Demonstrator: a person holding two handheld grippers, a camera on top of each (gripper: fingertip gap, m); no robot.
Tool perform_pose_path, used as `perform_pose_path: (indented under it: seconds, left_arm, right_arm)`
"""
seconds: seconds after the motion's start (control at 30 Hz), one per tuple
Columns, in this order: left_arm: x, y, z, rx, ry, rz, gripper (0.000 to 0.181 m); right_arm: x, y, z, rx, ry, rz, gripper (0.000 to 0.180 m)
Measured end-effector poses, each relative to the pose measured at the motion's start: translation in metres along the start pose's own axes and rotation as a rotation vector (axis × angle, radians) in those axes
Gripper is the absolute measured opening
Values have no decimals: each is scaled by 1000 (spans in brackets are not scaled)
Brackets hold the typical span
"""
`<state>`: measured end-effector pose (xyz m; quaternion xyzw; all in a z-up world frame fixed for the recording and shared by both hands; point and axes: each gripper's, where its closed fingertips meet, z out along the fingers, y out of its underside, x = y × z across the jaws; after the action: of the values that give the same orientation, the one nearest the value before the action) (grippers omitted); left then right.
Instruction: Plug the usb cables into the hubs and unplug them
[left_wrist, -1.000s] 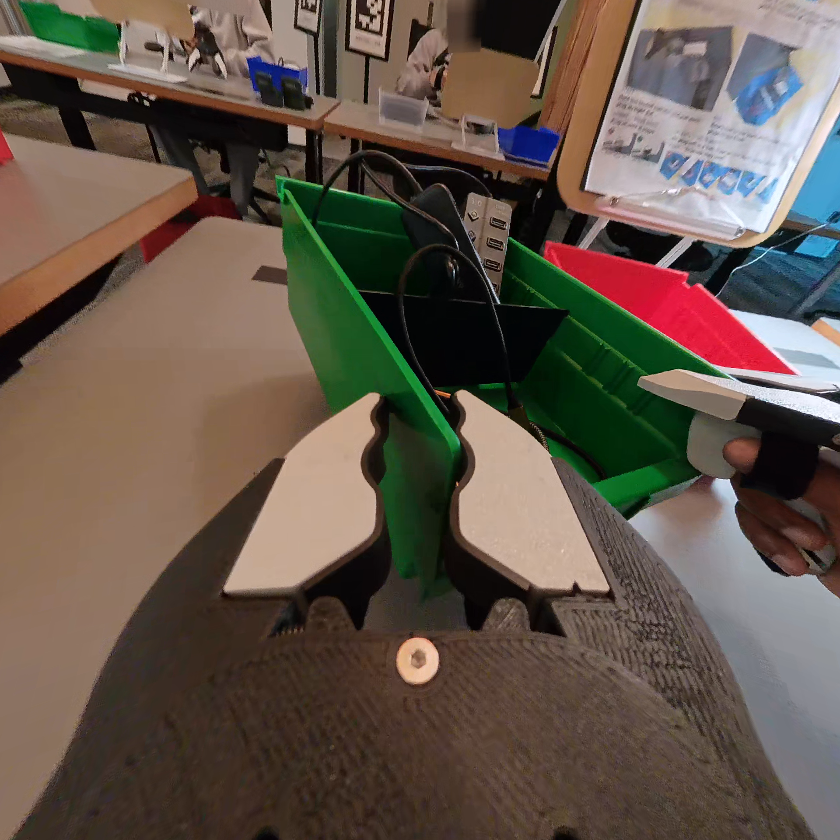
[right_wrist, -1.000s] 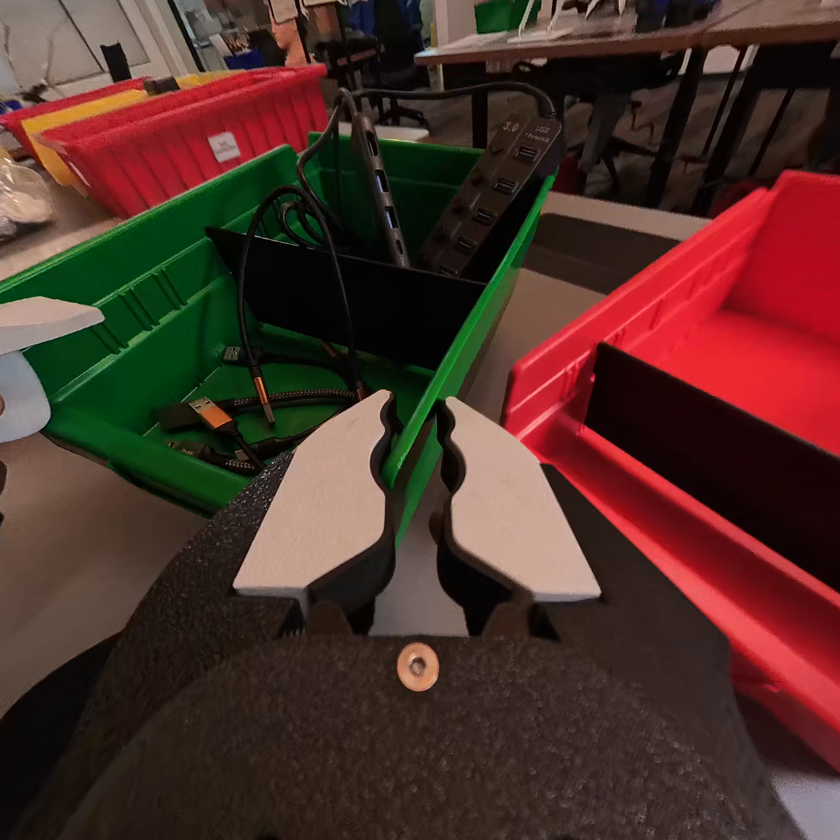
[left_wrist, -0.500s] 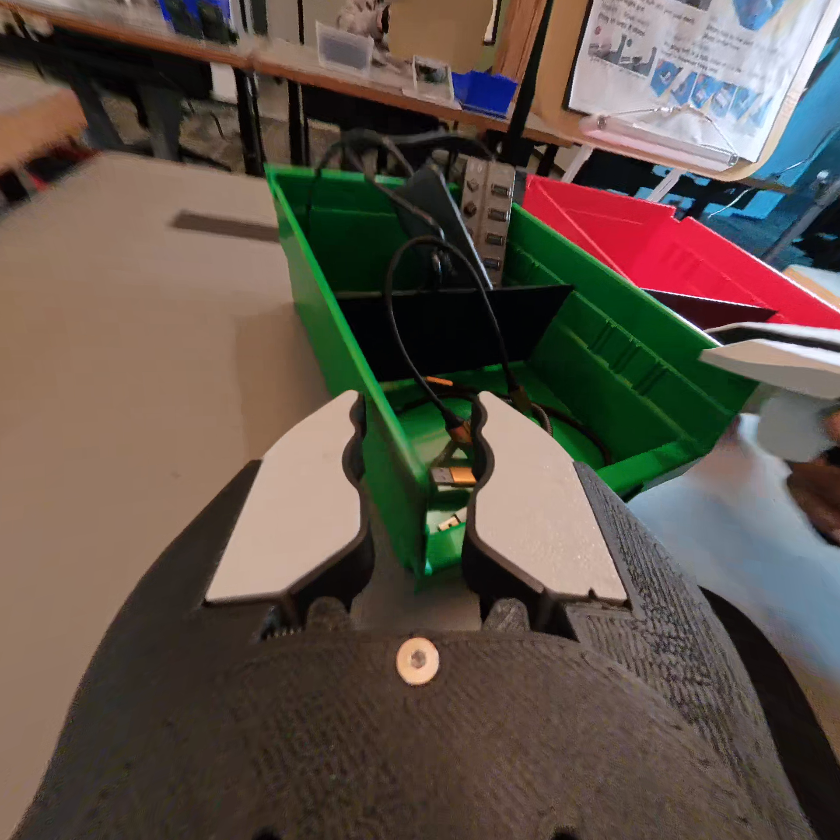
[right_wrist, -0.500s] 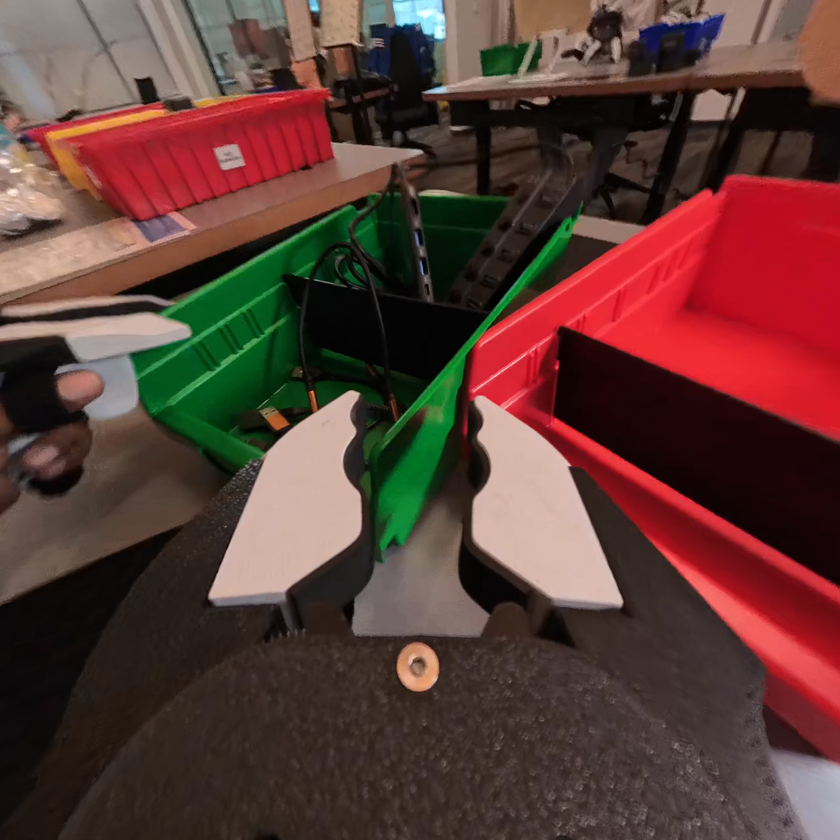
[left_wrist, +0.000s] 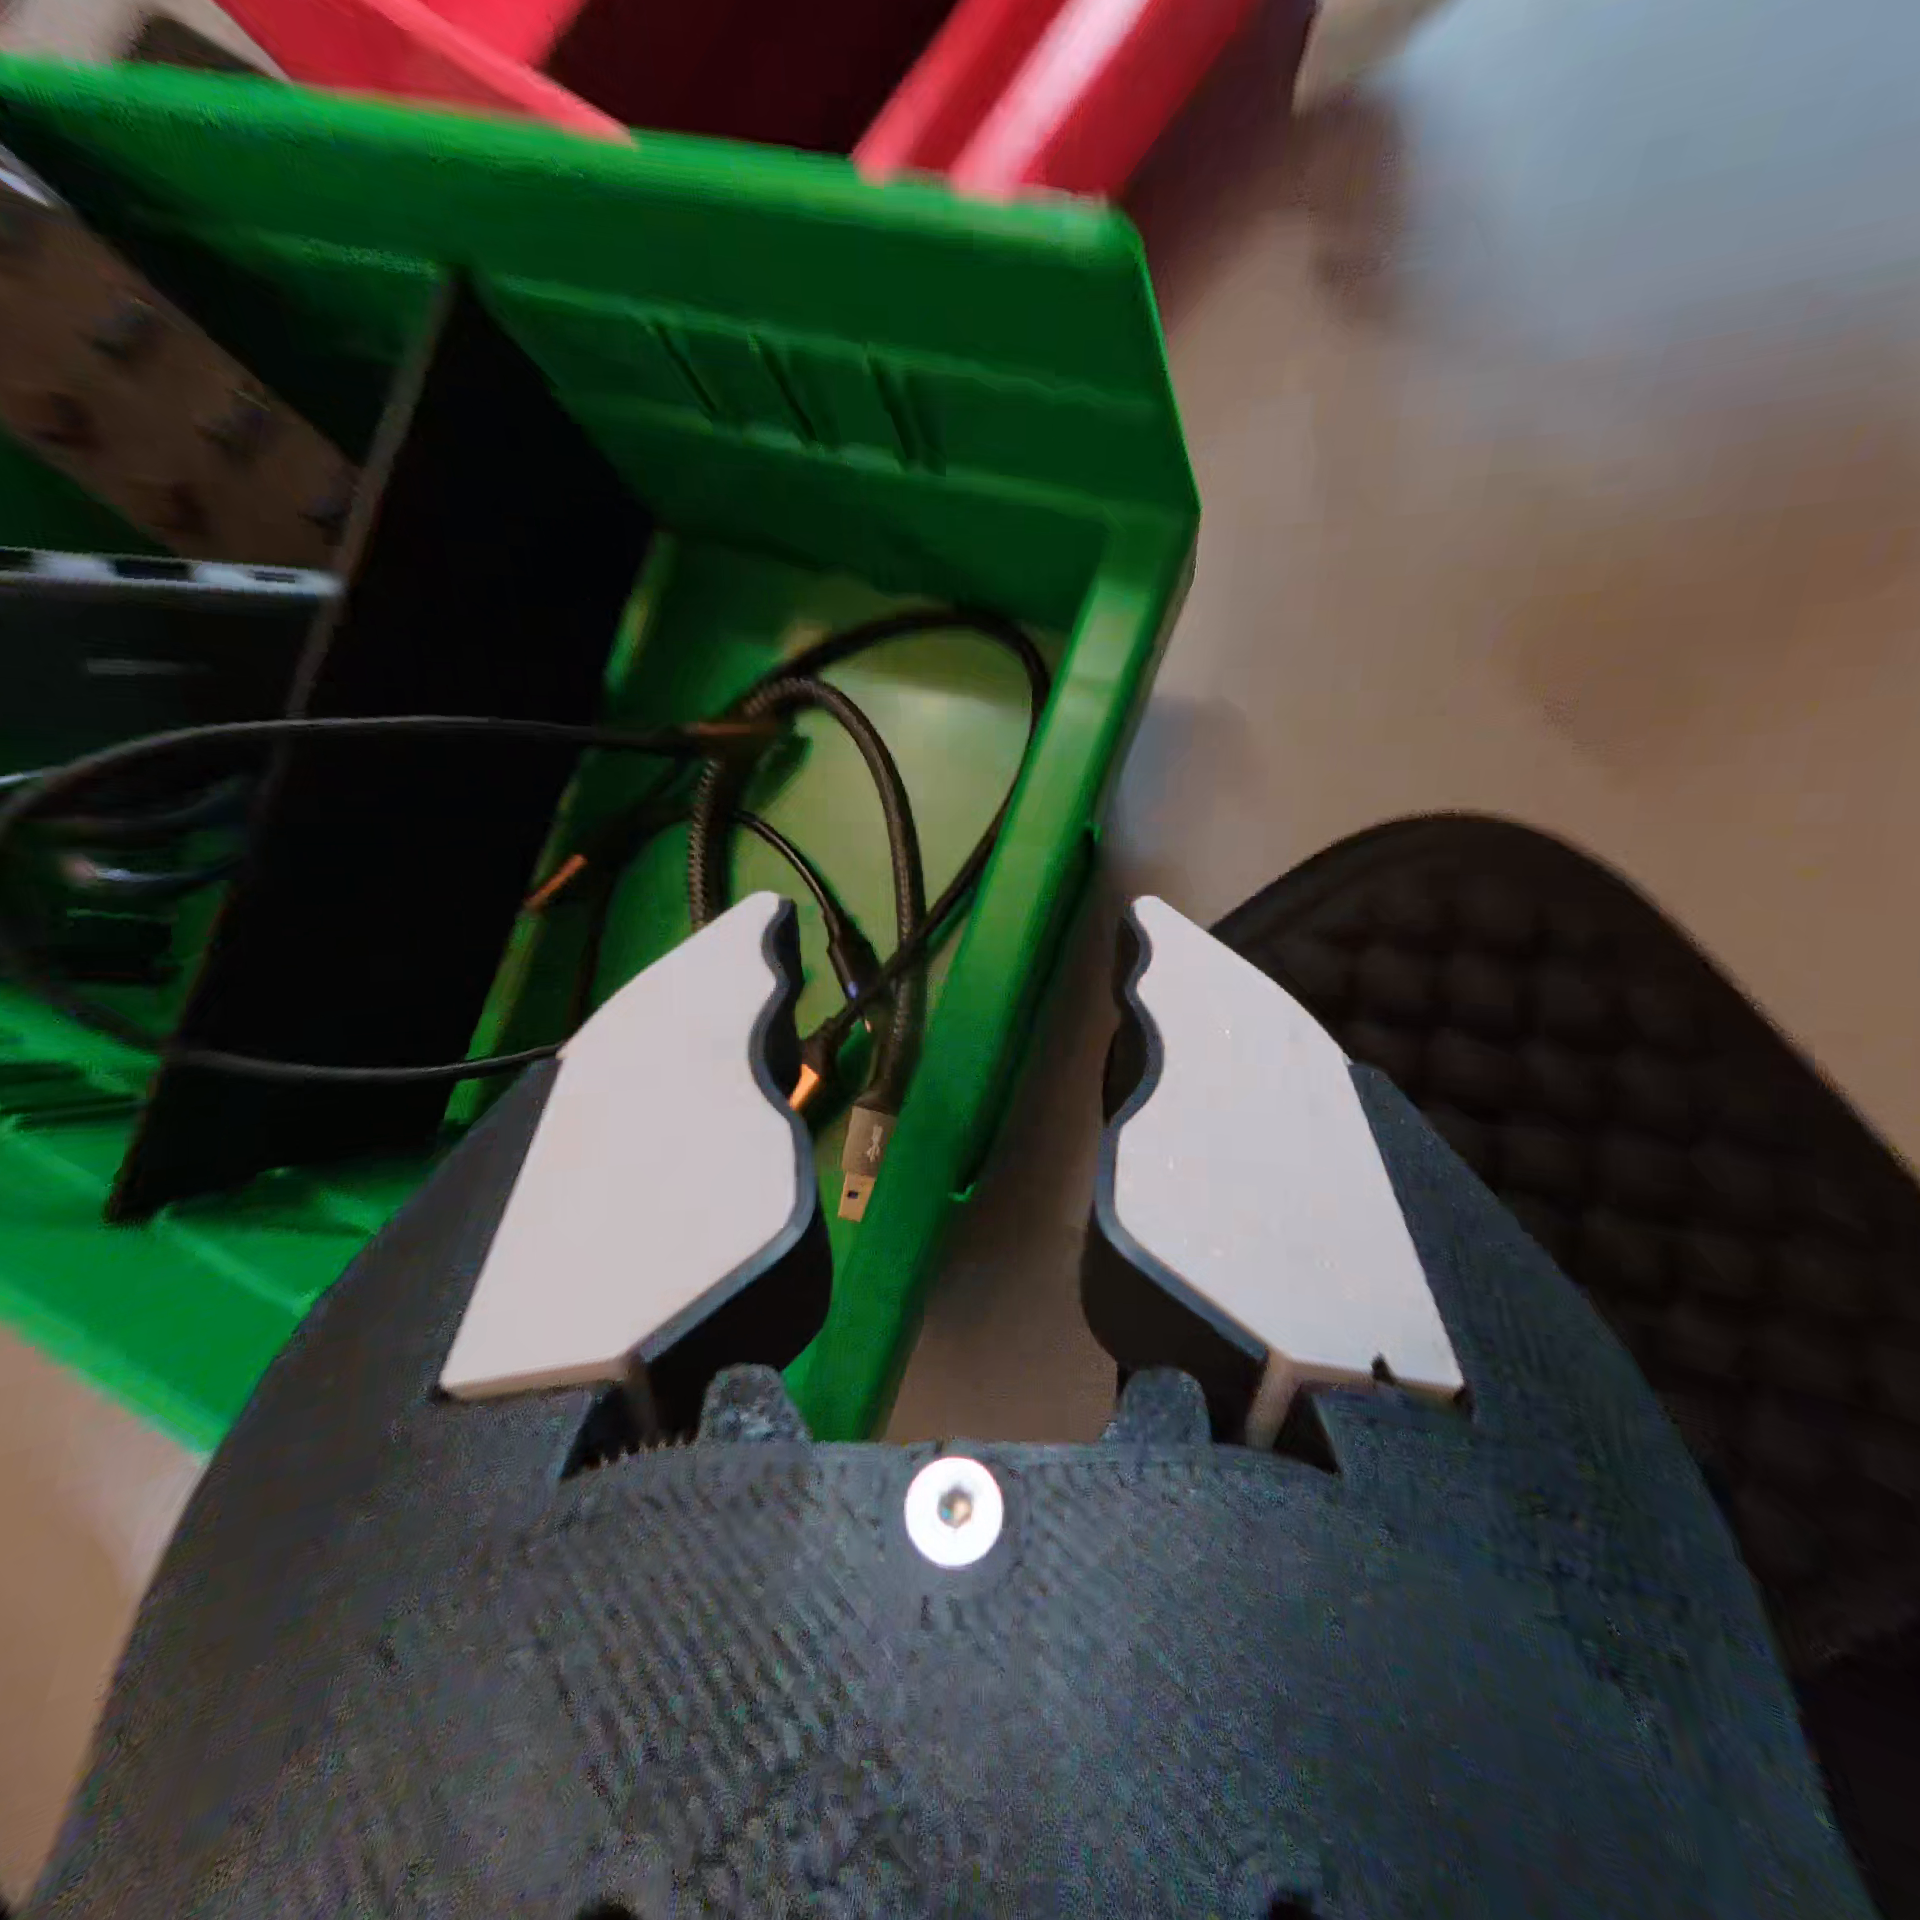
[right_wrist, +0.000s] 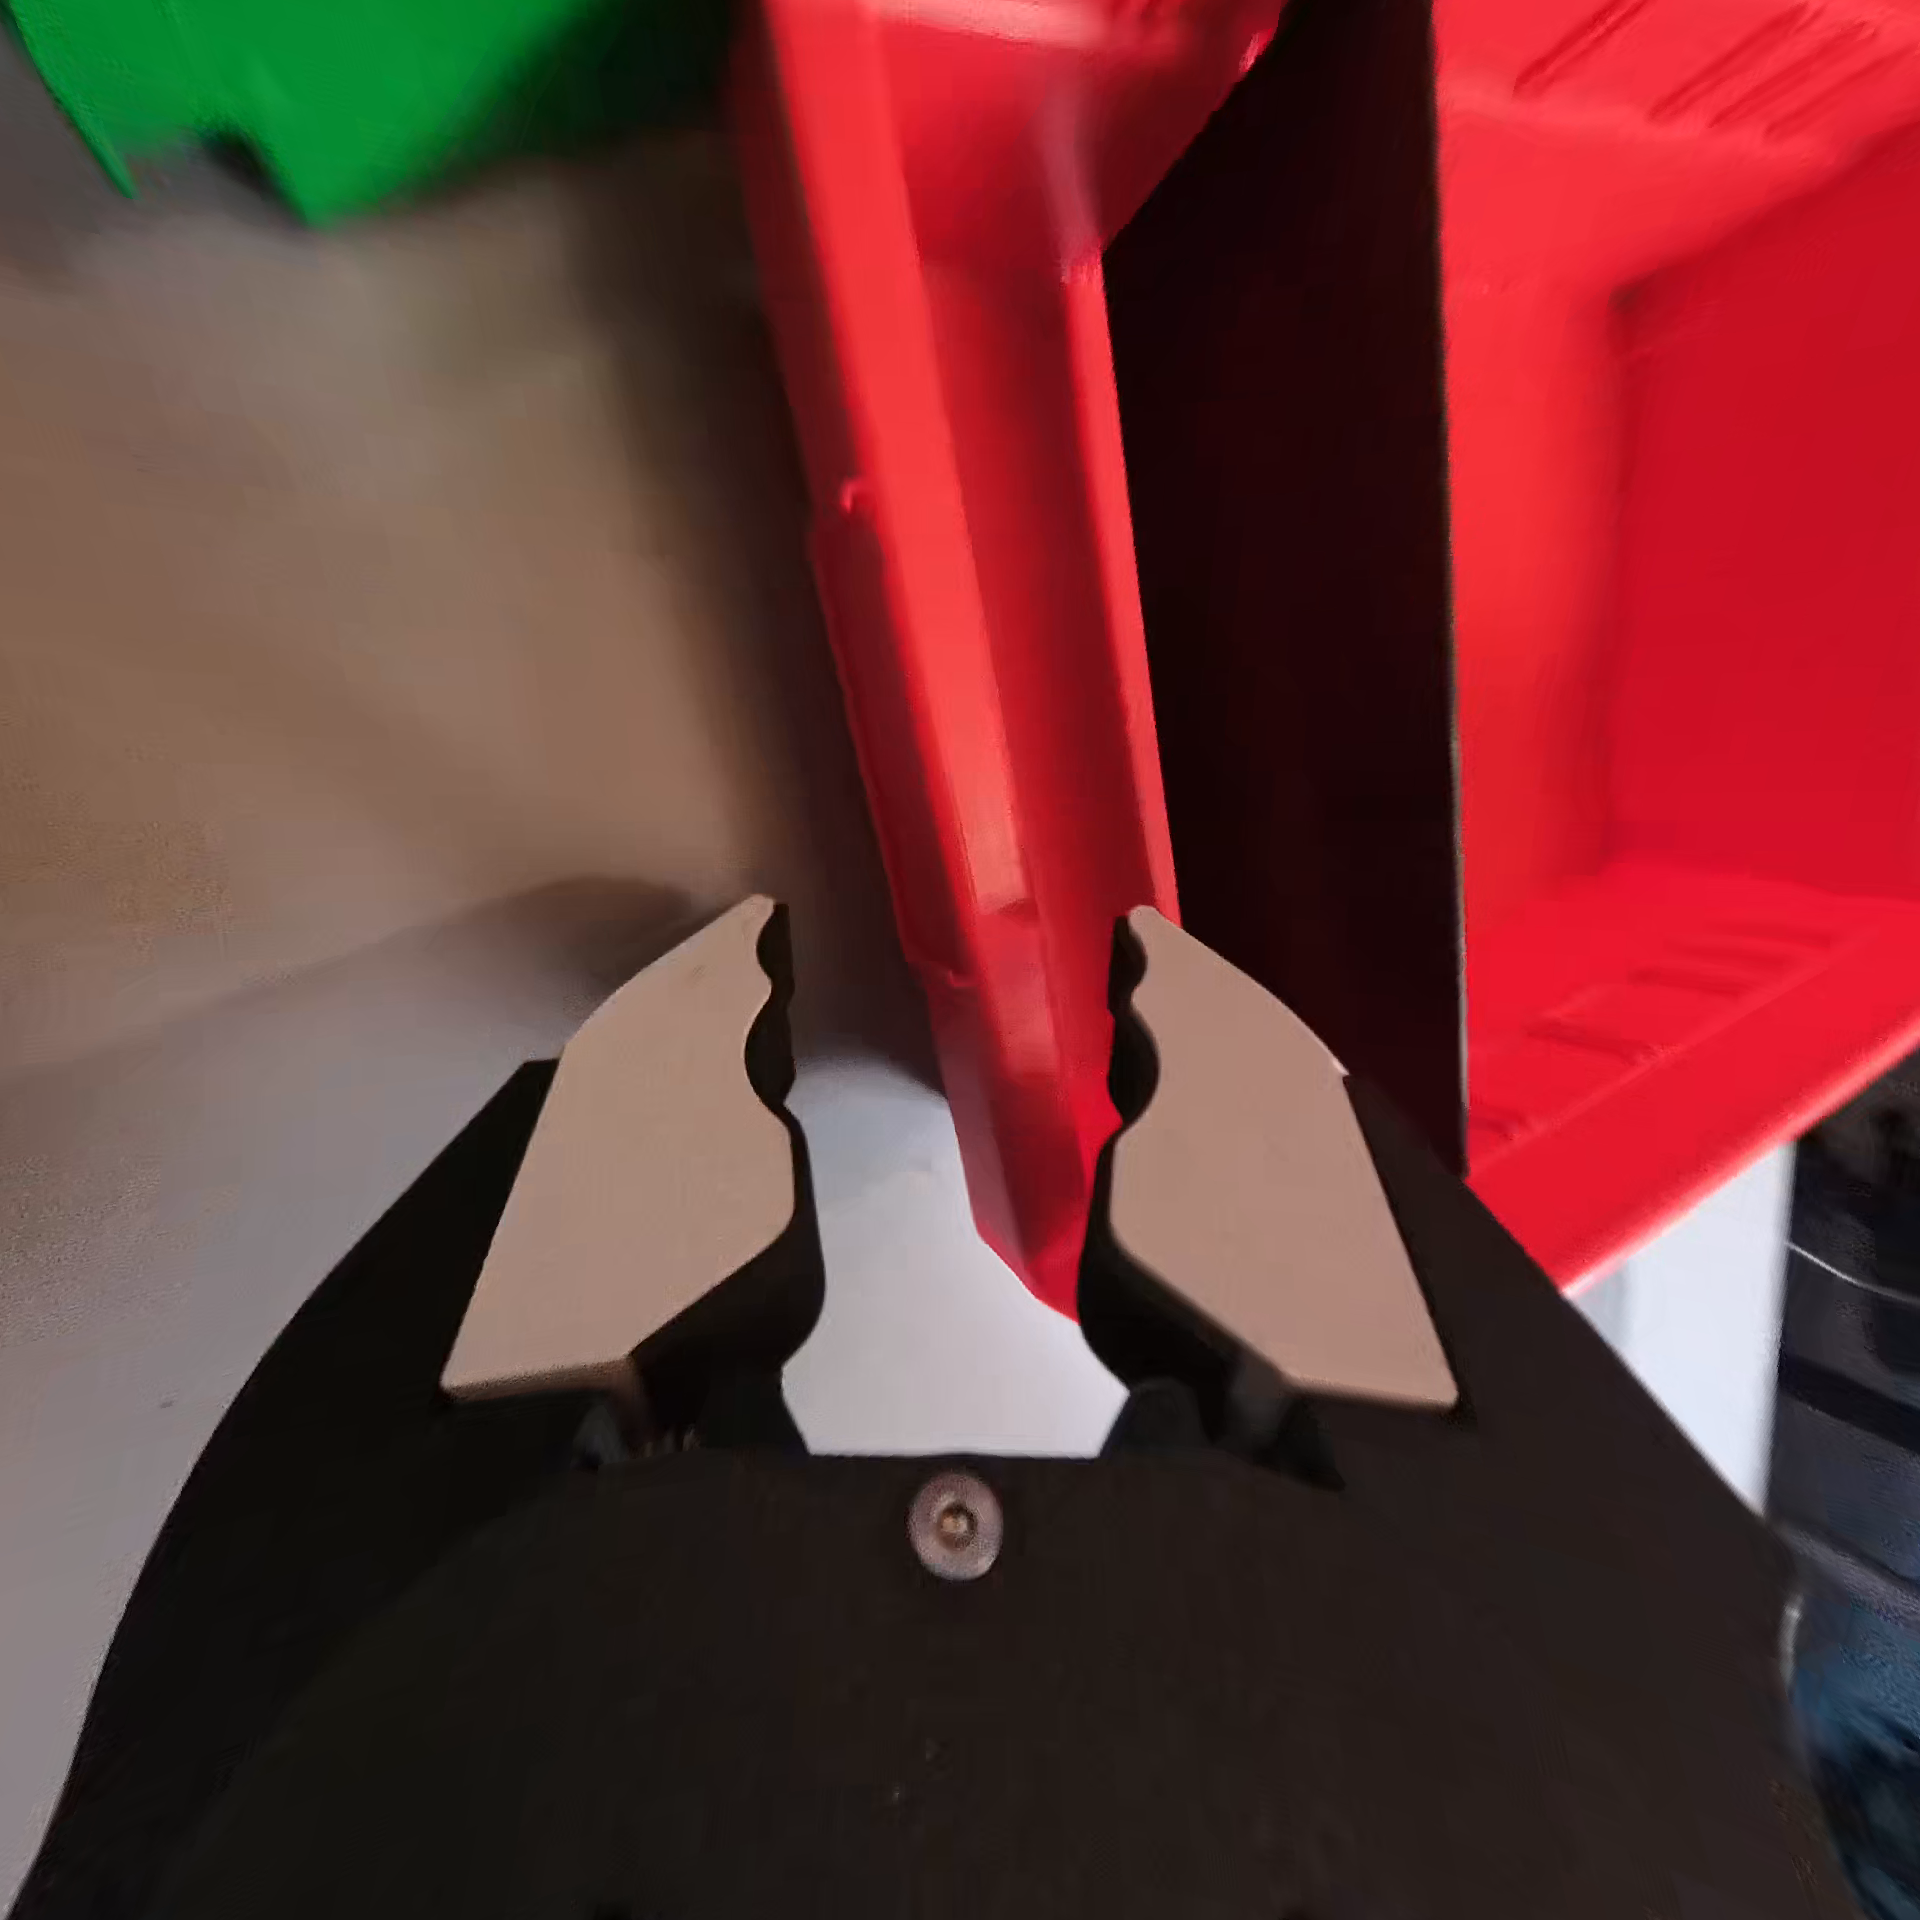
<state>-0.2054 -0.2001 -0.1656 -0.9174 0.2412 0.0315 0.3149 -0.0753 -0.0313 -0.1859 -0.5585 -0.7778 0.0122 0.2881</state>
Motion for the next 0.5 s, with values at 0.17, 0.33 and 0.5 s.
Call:
perform_pose_path:
  seconds: [0.17, 0.33, 0.5]
  left_arm:
    - [3, 20, 32, -194, 44, 113, 58]
    - [12, 25, 43, -238, 124, 168, 38]
    - [13, 27, 44, -227, 123, 211, 29]
  right_arm:
    - [-3, -2, 28, -100, 88, -72, 45]
    - [1, 4, 27, -58, 90, -68, 33]
    - [-6, 38, 8, -60, 94, -47, 31]
